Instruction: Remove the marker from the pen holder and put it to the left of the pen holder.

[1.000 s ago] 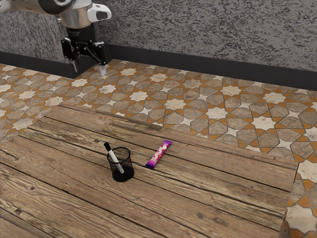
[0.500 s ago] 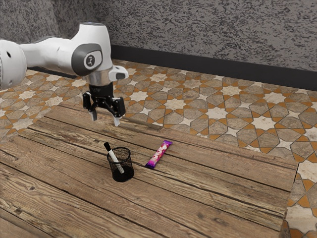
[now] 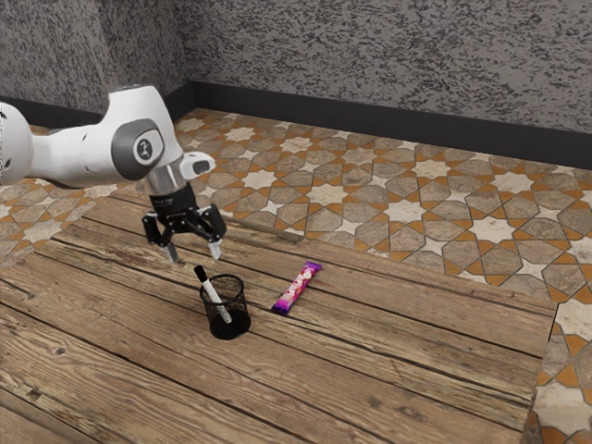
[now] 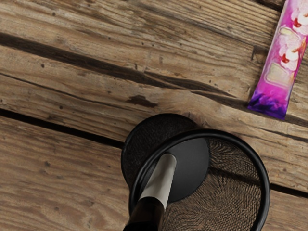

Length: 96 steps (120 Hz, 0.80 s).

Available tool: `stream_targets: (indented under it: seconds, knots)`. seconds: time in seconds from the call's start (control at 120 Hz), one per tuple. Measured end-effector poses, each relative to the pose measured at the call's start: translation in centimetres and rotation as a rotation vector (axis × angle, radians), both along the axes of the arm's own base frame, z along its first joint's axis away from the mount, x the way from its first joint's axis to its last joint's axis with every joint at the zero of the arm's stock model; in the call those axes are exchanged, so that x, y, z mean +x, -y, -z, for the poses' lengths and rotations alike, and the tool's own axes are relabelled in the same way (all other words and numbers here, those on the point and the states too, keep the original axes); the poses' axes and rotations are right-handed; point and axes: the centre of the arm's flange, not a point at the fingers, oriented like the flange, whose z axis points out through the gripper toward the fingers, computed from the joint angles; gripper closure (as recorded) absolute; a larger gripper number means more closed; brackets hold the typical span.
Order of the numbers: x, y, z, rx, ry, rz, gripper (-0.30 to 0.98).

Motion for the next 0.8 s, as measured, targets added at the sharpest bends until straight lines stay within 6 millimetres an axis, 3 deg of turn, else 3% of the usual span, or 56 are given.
stream_targets:
  seconds: [0.3,0.65,0.8]
  knots:
    - [0.8,-0.5,3.5,-0.006,-0.005,0.011,0.02]
    - [0.3,-0.3,4.1,-0.023,-0.007,0.029,0.34]
    - [0.2,0.0,3.7,-0.027,-0.006,0.043,0.54]
